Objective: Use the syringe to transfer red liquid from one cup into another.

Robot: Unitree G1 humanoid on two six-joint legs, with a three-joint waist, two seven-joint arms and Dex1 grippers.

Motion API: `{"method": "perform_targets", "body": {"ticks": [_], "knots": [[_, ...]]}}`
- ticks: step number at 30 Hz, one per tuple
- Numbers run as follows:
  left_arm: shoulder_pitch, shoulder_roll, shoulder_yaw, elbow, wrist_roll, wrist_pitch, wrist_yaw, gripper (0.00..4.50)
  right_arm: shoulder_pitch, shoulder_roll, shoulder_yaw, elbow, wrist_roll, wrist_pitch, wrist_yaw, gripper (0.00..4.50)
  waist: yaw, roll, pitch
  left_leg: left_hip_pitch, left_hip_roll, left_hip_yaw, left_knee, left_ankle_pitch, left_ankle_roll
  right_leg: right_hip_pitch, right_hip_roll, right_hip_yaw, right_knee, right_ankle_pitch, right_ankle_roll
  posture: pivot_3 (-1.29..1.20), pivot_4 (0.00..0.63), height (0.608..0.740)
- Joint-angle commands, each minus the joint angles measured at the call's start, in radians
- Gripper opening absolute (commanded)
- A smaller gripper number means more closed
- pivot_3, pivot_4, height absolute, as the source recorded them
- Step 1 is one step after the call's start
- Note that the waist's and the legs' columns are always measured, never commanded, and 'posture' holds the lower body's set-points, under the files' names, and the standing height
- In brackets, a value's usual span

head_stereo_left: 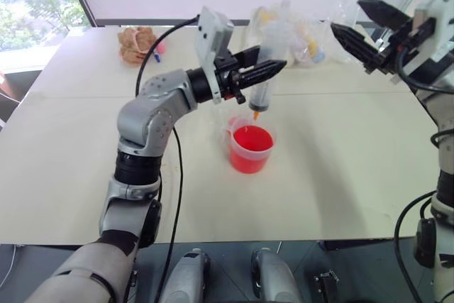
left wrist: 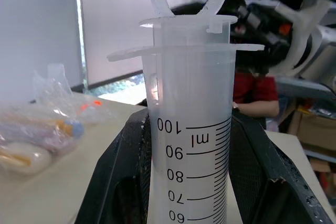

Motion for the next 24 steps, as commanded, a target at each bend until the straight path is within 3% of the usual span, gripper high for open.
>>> {"method": "perform_targets", "body": {"ticks": [1,12,24], "knots": [[0.027,-0.009,-0.038,-0.071,-0.019,-0.006,0.002,1.45,-0.031,-0.010,-0.033,-0.007,0.005,-0.015,-0.003,2.87,-0.001,0.000,0.000,0.000,0.000,0.000,0.000,0.000,0.000,0.000,0.000,0.000,0.000,0.000,0.000,0.00,0.150,0.740],[0.076,0.021,-0.081,-0.067,-0.004,-0.027,-0.006,1.45,0.039,-0.025,-0.025,-0.142,0.154,0.128,0.091,2.87,0.001,0.000,0.000,0.000,0.000,0.000,0.000,0.000,0.000,0.000,0.000,0.000,0.000,0.000,0.000,0.00,0.150,0.740],[0.135,0.033,-0.133,-0.050,0.026,-0.059,-0.029,1.45,0.036,0.098,0.064,-0.103,0.149,0.110,0.091,2.87,0.001,0.000,0.000,0.000,0.000,0.000,0.000,0.000,0.000,0.001,0.000,0.000,0.000,0.000,0.000,0.00,0.150,0.740]]}}
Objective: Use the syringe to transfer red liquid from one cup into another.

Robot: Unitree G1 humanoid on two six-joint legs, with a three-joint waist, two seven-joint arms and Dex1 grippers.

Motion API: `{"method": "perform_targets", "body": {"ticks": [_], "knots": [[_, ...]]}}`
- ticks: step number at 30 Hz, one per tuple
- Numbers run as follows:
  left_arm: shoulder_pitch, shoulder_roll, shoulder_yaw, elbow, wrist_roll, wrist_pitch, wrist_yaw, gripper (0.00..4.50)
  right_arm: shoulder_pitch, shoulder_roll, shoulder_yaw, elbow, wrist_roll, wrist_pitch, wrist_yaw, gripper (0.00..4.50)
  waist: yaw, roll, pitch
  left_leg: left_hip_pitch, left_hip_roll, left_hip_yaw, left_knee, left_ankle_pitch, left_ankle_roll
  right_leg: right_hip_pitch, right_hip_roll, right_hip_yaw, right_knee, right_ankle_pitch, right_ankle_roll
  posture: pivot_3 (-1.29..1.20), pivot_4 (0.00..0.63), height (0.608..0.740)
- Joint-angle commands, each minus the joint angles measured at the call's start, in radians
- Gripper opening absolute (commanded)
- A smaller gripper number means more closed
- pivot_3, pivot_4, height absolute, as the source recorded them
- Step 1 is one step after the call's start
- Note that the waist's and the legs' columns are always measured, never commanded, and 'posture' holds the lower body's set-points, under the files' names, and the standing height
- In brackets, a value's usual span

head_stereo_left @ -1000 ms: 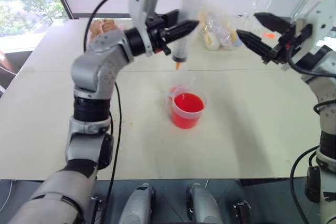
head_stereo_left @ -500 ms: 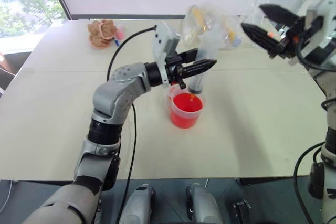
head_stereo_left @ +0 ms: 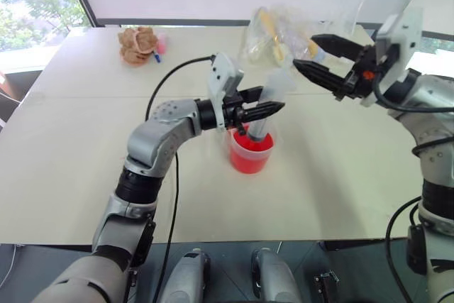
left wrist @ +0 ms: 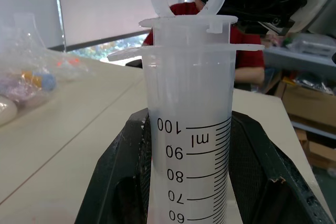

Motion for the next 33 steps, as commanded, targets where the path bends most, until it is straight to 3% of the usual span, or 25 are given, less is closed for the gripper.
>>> {"method": "perform_targets", "body": {"ticks": [1,8,14,33], "knots": [[0.000,-0.011,0.003,-0.019,-0.005,-0.025,0.002,1.45,-0.012,0.032,0.001,-0.012,0.017,-0.017,0.001,2.87,0.000,0.000,0.000,0.000,0.000,0.000,0.000,0.000,0.000,0.000,0.000,0.000,0.000,0.000,0.000,0.00,0.150,0.740],[0.007,-0.018,-0.007,-0.020,-0.001,-0.027,-0.001,1.45,-0.022,0.058,0.015,-0.004,0.011,-0.022,0.006,2.87,0.001,0.000,0.000,0.000,0.000,0.000,0.000,0.000,0.000,0.000,0.000,0.000,0.000,0.000,0.000,0.00,0.150,0.740],[0.018,-0.015,-0.016,-0.013,0.008,-0.035,-0.005,1.45,-0.020,0.067,0.012,-0.009,0.013,-0.024,0.017,0.04,0.000,0.000,0.000,0.000,0.000,0.000,0.000,0.000,0.000,0.000,0.000,0.000,0.000,0.000,0.000,0.00,0.150,0.740],[0.035,-0.020,-0.031,-0.008,0.013,-0.039,-0.004,1.45,-0.140,0.066,-0.042,0.131,-0.064,-0.144,-0.061,0.04,0.000,0.000,0.000,0.000,0.000,0.000,0.000,0.000,0.000,0.000,0.000,0.000,0.000,0.000,0.000,0.00,0.150,0.740]]}}
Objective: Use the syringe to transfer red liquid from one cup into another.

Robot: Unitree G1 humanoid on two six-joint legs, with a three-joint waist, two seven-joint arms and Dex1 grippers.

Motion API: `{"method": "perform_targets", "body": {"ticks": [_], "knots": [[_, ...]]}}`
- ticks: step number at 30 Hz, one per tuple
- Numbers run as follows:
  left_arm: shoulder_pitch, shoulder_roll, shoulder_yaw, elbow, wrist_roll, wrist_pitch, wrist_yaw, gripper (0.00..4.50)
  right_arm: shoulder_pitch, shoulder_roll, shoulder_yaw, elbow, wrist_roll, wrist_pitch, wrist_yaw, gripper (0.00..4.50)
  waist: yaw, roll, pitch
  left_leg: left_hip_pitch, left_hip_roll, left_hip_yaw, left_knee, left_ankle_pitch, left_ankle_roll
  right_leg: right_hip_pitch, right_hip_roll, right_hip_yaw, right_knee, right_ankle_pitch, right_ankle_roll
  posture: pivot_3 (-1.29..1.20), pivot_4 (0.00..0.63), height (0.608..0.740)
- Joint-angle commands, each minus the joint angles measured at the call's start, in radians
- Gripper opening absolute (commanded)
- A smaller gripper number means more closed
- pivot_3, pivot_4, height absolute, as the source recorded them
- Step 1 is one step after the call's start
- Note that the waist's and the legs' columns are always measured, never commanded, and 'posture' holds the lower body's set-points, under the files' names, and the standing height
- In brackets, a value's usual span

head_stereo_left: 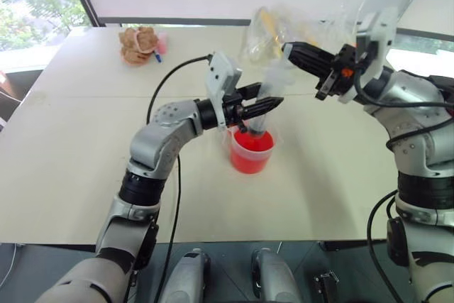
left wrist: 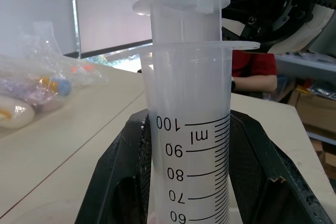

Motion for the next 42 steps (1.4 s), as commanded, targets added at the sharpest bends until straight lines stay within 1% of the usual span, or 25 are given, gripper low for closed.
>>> {"method": "perform_targets", "body": {"ticks": [1,6,7,8,9,12,13,16,18,21,23,28,32,34,37,39,42], "knots": [[0.020,0.007,-0.037,-0.019,-0.007,0.003,-0.042,1.45,-0.066,-0.017,-0.104,0.029,-0.027,-0.055,-0.077,0.04,0.000,0.000,0.000,0.000,0.000,0.000,0.000,0.000,0.000,0.000,0.000,0.000,0.000,0.000,0.000,0.00,0.150,0.740],[0.019,0.003,-0.038,-0.019,-0.005,0.001,-0.038,1.45,-0.047,-0.017,-0.104,0.010,-0.001,-0.031,-0.062,0.04,-0.001,0.000,0.000,0.000,0.000,0.000,0.000,0.000,0.000,0.000,0.000,0.000,0.000,0.000,0.000,0.00,0.150,0.740],[0.017,0.002,-0.037,-0.018,-0.005,0.000,-0.037,1.45,-0.044,-0.017,-0.105,0.008,0.006,-0.025,-0.059,0.61,0.000,0.000,0.000,0.000,0.000,0.000,0.000,0.000,0.000,0.000,0.000,0.000,0.000,0.000,0.000,0.00,0.150,0.740],[0.013,0.000,-0.034,-0.016,-0.006,-0.001,-0.035,1.45,-0.036,-0.021,-0.103,0.001,0.011,-0.018,-0.049,0.94,0.000,0.000,0.000,0.000,0.000,0.000,0.000,0.000,0.000,0.000,0.000,0.000,0.000,0.000,0.000,0.00,0.150,0.740],[0.011,-0.001,-0.031,-0.015,-0.007,-0.002,-0.034,1.45,-0.031,-0.024,-0.101,-0.005,0.015,-0.013,-0.042,1.39,0.000,0.000,0.000,0.000,0.000,0.000,0.000,0.000,0.000,0.000,0.000,0.000,0.000,0.000,0.000,0.00,0.150,0.740],[-0.007,-0.005,-0.014,0.002,-0.003,-0.012,-0.027,1.45,-0.012,-0.039,-0.103,-0.016,-0.009,0.002,-0.058,3.04,0.001,0.000,0.000,0.000,0.000,0.000,0.000,0.000,0.000,0.000,0.000,0.000,0.000,0.000,0.000,0.00,0.150,0.740],[-0.015,-0.004,-0.006,0.015,-0.001,-0.015,-0.025,1.45,0.013,-0.058,-0.107,-0.033,0.008,0.023,-0.034,3.50,0.003,0.000,0.000,0.000,0.000,0.000,0.000,0.000,0.000,0.000,0.000,0.000,0.000,0.000,0.000,0.00,0.150,0.740],[-0.034,0.008,0.018,0.059,0.006,-0.033,-0.025,1.45,0.108,-0.110,-0.162,-0.082,0.091,0.105,0.010,3.50,0.006,0.000,0.000,0.000,0.000,-0.001,0.000,0.000,0.000,0.001,0.000,0.000,0.000,0.000,0.000,0.00,0.150,0.740],[-0.051,0.014,0.045,0.077,-0.010,-0.032,-0.023,1.45,0.168,-0.135,-0.233,-0.104,0.172,0.172,0.016,3.50,0.005,0.000,0.000,0.000,0.000,-0.001,0.000,0.000,0.000,0.001,0.000,0.000,0.000,0.000,0.000,0.00,0.150,0.740],[-0.081,0.014,0.088,0.087,-0.050,-0.013,-0.019,1.45,0.222,-0.143,-0.349,-0.106,0.294,0.241,-0.002,3.50,0.004,0.000,0.000,0.000,0.000,-0.001,0.000,0.000,0.000,0.001,0.000,0.000,0.000,0.000,0.000,0.00,0.150,0.740],[-0.105,0.014,0.115,0.091,-0.072,-0.004,-0.015,1.45,0.235,-0.142,-0.378,-0.100,0.319,0.251,-0.017,3.50,0.001,0.000,0.000,0.000,0.000,-0.001,0.000,0.000,0.000,0.001,0.000,0.000,0.000,0.000,0.000,0.00,0.150,0.740],[-0.218,0.013,0.195,0.144,-0.128,0.008,0.008,1.45,0.231,-0.130,-0.336,-0.115,0.300,0.235,-0.040,3.50,-0.003,0.000,0.000,0.001,0.001,0.000,0.000,0.000,0.000,0.001,0.001,0.000,0.000,0.000,0.000,0.00,0.150,0.740],[-0.327,0.015,0.242,0.249,-0.145,-0.012,0.014,1.45,0.213,-0.124,-0.300,-0.091,0.266,0.193,-0.039,3.50,-0.001,0.000,0.000,0.001,0.000,0.000,0.000,0.000,0.000,0.001,0.001,0.000,0.000,0.000,0.000,0.00,0.150,0.740],[-0.378,0.020,0.248,0.343,-0.109,-0.075,0.011,1.45,0.194,-0.120,-0.276,-0.071,0.231,0.157,-0.039,3.50,0.000,0.000,0.000,0.001,0.000,0.000,0.000,0.000,0.000,0.001,0.001,0.000,0.000,0.000,0.000,0.00,0.150,0.740],[-0.423,0.024,0.220,0.515,-0.015,-0.214,-0.006,1.45,0.155,-0.117,-0.223,-0.034,0.161,0.095,-0.034,3.50,0.000,0.000,0.000,0.001,-0.002,0.000,0.001,0.000,0.000,0.001,0.001,0.000,0.000,0.000,0.000,0.00,0.150,0.740],[-0.438,0.018,0.201,0.615,0.033,-0.290,-0.023,1.45,0.127,-0.114,-0.181,-0.010,0.120,0.060,-0.019,3.50,-0.001,0.000,0.000,0.001,-0.002,0.000,0.000,0.000,0.000,0.001,0.002,0.000,0.000,0.000,0.000,0.00,0.150,0.740],[-0.438,0.005,0.171,0.707,0.088,-0.373,-0.063,1.45,0.071,-0.096,-0.122,0.034,0.052,-0.006,-0.010,3.50,-0.003,0.000,0.000,0.001,-0.002,0.001,0.000,0.000,0.000,0.001,0.002,0.000,0.000,0.000,0.000,0.00,0.150,0.740]]}}
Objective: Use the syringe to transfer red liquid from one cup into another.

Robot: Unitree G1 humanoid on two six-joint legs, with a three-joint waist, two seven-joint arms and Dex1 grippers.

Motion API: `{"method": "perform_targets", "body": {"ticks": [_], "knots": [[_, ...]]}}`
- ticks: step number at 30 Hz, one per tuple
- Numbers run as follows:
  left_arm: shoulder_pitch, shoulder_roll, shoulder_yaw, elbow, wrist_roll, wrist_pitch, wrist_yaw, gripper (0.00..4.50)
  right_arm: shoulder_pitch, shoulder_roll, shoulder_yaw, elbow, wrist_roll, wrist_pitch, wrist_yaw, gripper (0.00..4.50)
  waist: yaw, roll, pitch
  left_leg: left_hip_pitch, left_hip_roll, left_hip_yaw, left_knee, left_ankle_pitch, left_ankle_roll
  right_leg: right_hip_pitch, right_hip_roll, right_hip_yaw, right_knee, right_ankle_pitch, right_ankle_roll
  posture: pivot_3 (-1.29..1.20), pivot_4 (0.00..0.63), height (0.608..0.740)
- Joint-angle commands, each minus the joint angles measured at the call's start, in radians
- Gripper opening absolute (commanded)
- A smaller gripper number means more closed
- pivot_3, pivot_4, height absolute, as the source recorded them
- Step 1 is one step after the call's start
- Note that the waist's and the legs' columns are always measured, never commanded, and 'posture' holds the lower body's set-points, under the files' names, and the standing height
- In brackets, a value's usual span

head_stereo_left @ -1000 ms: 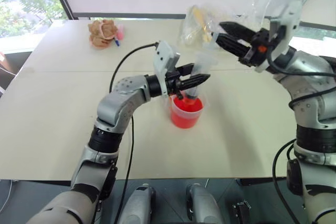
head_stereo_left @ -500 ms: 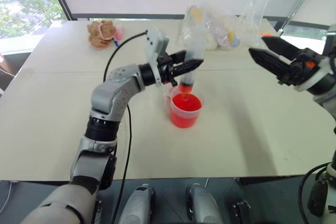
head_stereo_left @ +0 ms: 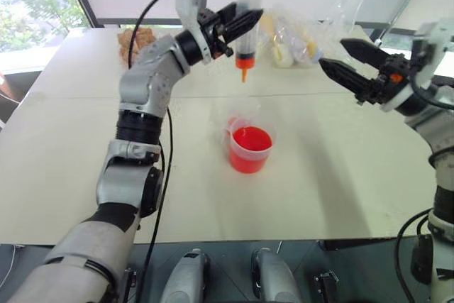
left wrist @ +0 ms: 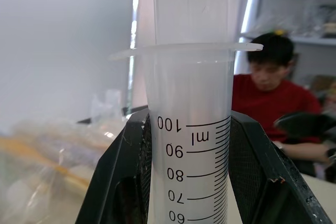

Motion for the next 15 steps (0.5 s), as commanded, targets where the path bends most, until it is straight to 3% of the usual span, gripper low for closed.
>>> {"method": "perform_targets", "body": {"ticks": [1,9,15], "knots": [[-0.021,-0.015,-0.029,0.063,0.058,-0.111,-0.048,1.45,-0.068,0.019,0.041,0.033,-0.075,-0.090,0.011,3.50,-0.001,0.000,0.000,0.000,0.000,0.000,0.000,0.000,0.000,0.000,0.000,0.000,0.000,0.000,0.000,0.00,0.150,0.740],[-0.011,-0.044,-0.033,0.129,0.095,-0.179,-0.076,1.45,-0.286,0.142,0.185,0.295,-0.333,-0.377,-0.031,3.50,-0.011,0.000,0.000,-0.001,0.000,0.000,0.000,0.000,0.000,-0.001,0.000,0.000,0.000,0.000,0.000,0.00,0.150,0.740],[0.034,-0.045,-0.045,0.034,0.078,-0.127,-0.134,1.45,-0.404,0.201,0.213,0.465,-0.388,-0.506,0.009,3.50,-0.020,0.000,0.000,-0.001,0.000,-0.001,-0.001,0.001,-0.001,-0.002,0.000,0.000,0.000,0.000,0.000,0.00,0.150,0.740]]}}
